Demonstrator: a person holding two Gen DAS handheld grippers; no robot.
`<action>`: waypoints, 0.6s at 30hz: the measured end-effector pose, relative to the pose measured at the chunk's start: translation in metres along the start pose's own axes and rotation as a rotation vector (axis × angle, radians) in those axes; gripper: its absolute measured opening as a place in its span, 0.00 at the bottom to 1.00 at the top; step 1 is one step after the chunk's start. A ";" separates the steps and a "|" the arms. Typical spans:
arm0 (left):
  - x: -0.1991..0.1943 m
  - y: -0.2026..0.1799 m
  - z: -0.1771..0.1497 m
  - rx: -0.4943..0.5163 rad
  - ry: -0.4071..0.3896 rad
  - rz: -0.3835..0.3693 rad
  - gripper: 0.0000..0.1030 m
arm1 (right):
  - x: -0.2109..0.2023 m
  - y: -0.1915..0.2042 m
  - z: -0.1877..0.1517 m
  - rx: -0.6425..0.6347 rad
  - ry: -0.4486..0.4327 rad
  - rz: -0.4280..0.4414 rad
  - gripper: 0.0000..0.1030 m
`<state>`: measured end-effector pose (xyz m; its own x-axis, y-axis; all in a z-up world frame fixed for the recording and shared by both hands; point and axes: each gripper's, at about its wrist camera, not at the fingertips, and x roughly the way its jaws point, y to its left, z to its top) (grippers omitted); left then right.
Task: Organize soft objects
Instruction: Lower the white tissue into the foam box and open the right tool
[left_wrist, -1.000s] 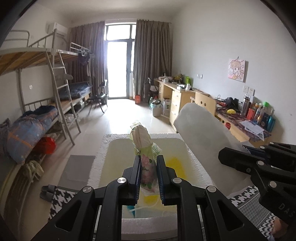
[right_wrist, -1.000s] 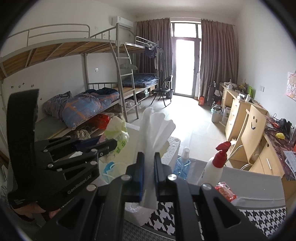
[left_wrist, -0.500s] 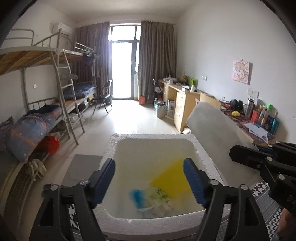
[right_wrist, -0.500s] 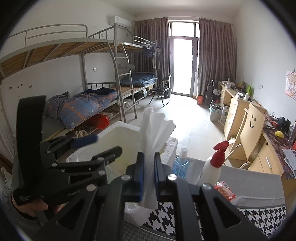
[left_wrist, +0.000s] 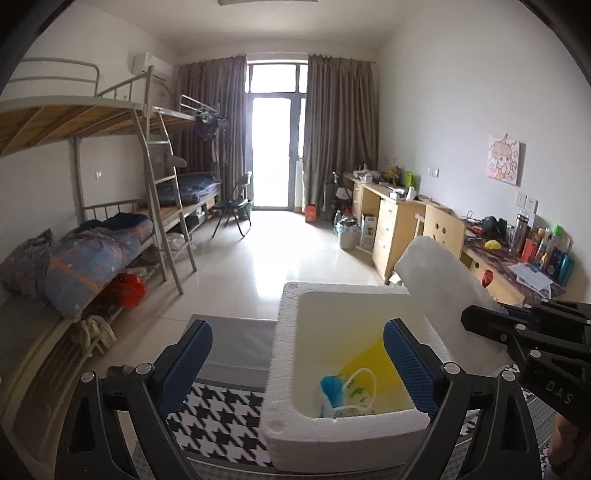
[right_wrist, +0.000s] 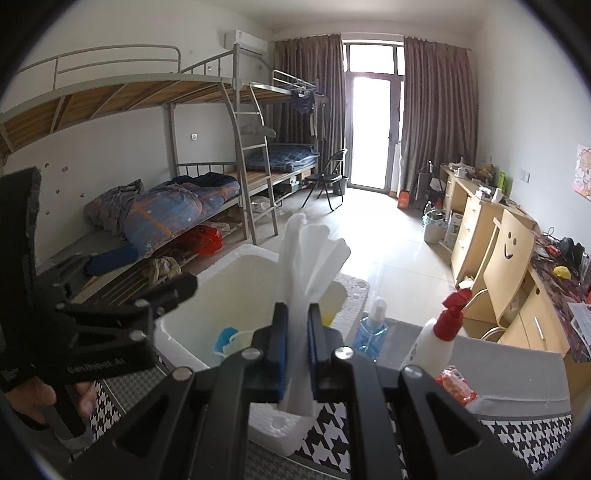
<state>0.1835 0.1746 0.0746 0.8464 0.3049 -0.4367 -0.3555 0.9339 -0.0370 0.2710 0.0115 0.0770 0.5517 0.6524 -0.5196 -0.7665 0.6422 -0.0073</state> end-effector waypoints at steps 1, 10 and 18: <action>-0.002 0.001 0.000 0.000 -0.003 0.005 0.92 | 0.001 0.001 0.001 -0.002 -0.001 0.002 0.13; -0.014 0.016 -0.006 -0.002 -0.025 0.031 0.94 | 0.010 0.004 0.008 -0.019 0.009 0.014 0.13; -0.021 0.024 -0.012 -0.018 -0.030 0.037 0.95 | 0.022 0.005 0.010 -0.018 0.035 0.023 0.13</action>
<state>0.1525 0.1883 0.0716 0.8441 0.3445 -0.4110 -0.3932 0.9187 -0.0374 0.2821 0.0327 0.0739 0.5223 0.6524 -0.5491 -0.7846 0.6199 -0.0098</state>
